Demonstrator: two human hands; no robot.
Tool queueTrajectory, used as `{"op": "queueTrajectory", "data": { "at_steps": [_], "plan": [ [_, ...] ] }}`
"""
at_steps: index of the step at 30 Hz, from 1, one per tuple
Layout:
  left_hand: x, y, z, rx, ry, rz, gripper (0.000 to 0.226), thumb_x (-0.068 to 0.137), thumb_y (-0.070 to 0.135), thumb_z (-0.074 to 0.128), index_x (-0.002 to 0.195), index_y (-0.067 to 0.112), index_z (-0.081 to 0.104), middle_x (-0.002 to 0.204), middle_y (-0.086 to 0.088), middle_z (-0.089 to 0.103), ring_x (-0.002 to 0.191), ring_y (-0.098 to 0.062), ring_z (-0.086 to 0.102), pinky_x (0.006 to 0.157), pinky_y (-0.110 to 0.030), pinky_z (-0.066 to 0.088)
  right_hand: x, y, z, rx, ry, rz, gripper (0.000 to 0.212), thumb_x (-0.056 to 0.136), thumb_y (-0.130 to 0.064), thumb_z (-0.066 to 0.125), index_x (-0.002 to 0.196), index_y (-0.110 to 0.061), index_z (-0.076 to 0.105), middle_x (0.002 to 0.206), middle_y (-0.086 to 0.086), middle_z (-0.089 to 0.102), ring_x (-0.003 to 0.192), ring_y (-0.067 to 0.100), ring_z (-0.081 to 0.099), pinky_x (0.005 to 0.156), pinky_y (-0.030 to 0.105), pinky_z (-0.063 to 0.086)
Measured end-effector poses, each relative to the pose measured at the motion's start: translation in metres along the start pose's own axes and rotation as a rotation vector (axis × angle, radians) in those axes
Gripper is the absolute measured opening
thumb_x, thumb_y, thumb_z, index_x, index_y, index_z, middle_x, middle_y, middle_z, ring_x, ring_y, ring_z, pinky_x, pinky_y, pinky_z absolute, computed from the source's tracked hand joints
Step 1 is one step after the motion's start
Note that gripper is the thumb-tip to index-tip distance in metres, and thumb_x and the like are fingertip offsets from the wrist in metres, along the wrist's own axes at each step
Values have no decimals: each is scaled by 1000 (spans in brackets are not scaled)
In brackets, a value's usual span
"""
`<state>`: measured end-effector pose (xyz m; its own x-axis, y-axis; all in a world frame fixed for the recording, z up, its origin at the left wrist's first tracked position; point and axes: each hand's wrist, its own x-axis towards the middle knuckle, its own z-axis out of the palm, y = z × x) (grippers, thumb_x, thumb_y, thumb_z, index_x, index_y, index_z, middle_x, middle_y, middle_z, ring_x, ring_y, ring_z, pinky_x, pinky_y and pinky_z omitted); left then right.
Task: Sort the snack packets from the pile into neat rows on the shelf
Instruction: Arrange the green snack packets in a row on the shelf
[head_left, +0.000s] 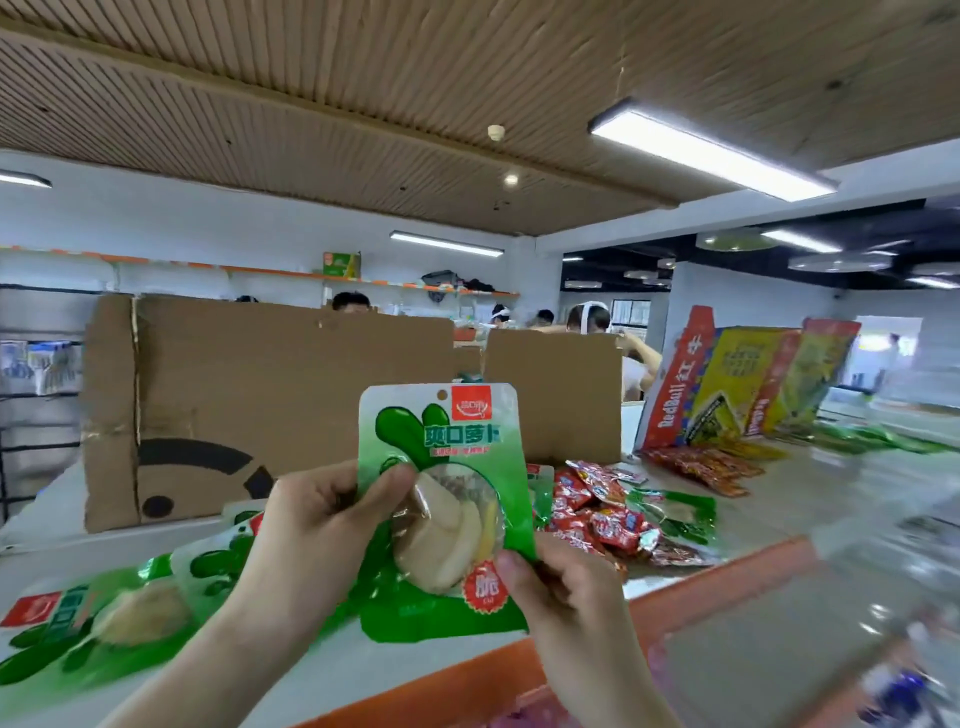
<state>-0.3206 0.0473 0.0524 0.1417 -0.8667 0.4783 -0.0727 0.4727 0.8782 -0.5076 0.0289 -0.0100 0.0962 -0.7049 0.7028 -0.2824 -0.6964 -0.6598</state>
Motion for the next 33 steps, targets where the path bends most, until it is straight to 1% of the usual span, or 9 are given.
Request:
{"op": "queueTrajectory", "data": {
  "at_steps": [5,7,11,16,19,22,26,29,33],
  "plan": [
    [2,-2,55,64,-10,83,29,88,28,69,69,5,72,71,-24,68,59,-19,53,63,-32,41,-14,9,-49,104,11,116,35,82,-52,60,62,-24,62,50,-12,35,49,8,28,50,21,20],
    [-1,-3,85,79,-34,109,32,87,30,70,69,4,72,72,-26,67,60,-20,53,63,-34,42,-20,17,-73,66,56,107,42,84,-50,61,52,-25,49,48,-12,31,49,8,27,51,21,22],
    [-7,-8,149,74,-68,128,50,73,47,66,64,-3,66,61,-27,59,52,-16,43,54,-28,33,-26,40,-130,111,170,162,39,80,-34,64,47,-20,49,44,-10,34,44,4,30,46,17,24],
    [-15,-12,224,-20,-111,103,48,75,44,62,58,-1,55,49,-1,40,46,-8,30,44,-20,22,-34,72,-197,91,195,172,68,71,-60,63,65,7,58,53,5,44,52,15,36,51,30,23],
    [-23,-18,256,-74,-212,127,46,84,48,65,74,3,68,62,-13,58,61,-12,46,56,-24,33,-39,84,-228,141,213,182,70,68,-63,64,73,7,64,54,6,48,52,13,38,50,26,26],
    [-30,-19,278,-87,-207,89,26,84,33,65,74,11,75,67,-4,70,60,-10,57,54,-21,46,-42,97,-247,141,201,162,76,65,-69,65,67,8,62,49,12,47,49,11,36,47,25,23],
    [-31,-22,285,1,-131,86,30,88,26,62,66,7,71,57,-5,62,55,-11,52,50,-19,40,-38,112,-251,197,118,172,93,62,-86,59,65,7,58,54,23,48,51,18,40,50,30,25],
    [-28,-21,278,74,-44,125,37,86,32,63,65,1,68,54,-10,54,53,-11,45,51,-23,33,-31,115,-244,241,78,140,81,66,-77,63,65,4,60,51,18,48,51,17,41,52,30,25],
    [-28,-18,264,145,26,158,33,92,14,64,61,3,67,53,1,57,50,-7,46,50,-17,35,-22,117,-229,290,36,131,48,85,-36,69,51,-4,55,44,1,38,44,4,33,46,16,21]
  ]
}}
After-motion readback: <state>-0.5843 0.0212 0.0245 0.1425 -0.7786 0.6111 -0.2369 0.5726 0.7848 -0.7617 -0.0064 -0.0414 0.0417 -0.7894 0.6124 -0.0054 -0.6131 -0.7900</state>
